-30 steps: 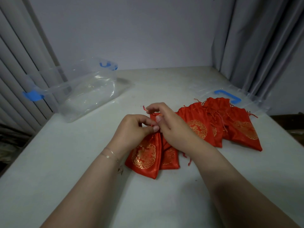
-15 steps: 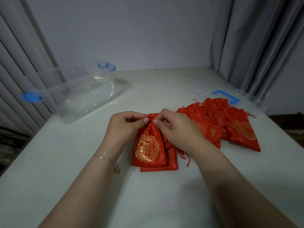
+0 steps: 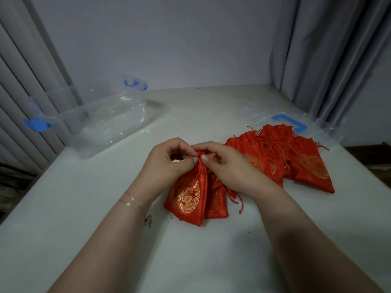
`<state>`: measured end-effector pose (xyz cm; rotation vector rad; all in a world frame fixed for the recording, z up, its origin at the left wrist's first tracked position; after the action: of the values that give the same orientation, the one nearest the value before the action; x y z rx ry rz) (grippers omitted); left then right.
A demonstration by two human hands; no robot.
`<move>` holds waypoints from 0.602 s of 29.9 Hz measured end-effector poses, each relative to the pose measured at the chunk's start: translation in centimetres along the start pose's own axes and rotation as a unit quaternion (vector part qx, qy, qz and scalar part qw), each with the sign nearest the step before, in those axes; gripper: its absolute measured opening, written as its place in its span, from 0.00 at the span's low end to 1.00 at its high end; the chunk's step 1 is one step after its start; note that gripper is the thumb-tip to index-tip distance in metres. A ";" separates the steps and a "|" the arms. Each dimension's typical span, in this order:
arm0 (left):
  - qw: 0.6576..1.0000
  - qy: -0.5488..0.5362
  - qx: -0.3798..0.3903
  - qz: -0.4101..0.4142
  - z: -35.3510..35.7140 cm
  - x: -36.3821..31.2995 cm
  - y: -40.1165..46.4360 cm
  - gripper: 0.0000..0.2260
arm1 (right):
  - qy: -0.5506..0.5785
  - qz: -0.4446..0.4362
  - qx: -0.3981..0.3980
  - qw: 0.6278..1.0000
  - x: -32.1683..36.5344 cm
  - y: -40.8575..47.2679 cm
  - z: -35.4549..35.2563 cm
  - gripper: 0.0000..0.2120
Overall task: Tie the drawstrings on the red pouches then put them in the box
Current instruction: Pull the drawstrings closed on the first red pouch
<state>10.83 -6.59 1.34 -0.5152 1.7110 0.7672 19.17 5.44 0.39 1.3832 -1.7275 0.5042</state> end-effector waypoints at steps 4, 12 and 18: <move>1.000 -0.023 -0.008 0.020 0.2 -0.3 -0.1 0.10 | -0.010 0.043 -0.050 0.998 -0.6 0.2 -0.1 0.03; 0.992 0.093 -0.074 0.030 -0.3 -0.5 -0.1 0.11 | -0.139 -0.111 -0.120 0.977 1.7 -0.5 0.4 0.03; 0.977 0.155 -0.114 0.091 -0.2 -1.1 -0.5 0.09 | -0.078 -0.091 -0.161 0.980 1.3 -0.5 0.4 0.10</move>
<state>11.38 -7.16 2.34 -0.6703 1.9883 1.0677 19.42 4.26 1.16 1.3549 -1.6950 0.0113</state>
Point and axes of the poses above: each hand's wrist, its own y-axis towards the middle knuckle, its own z-axis out of the palm, x = y × z, the point moved 4 cm from there along y, towards the middle knuckle, and after that the axes turned 5 degrees about -y, right-handed, at the moved point
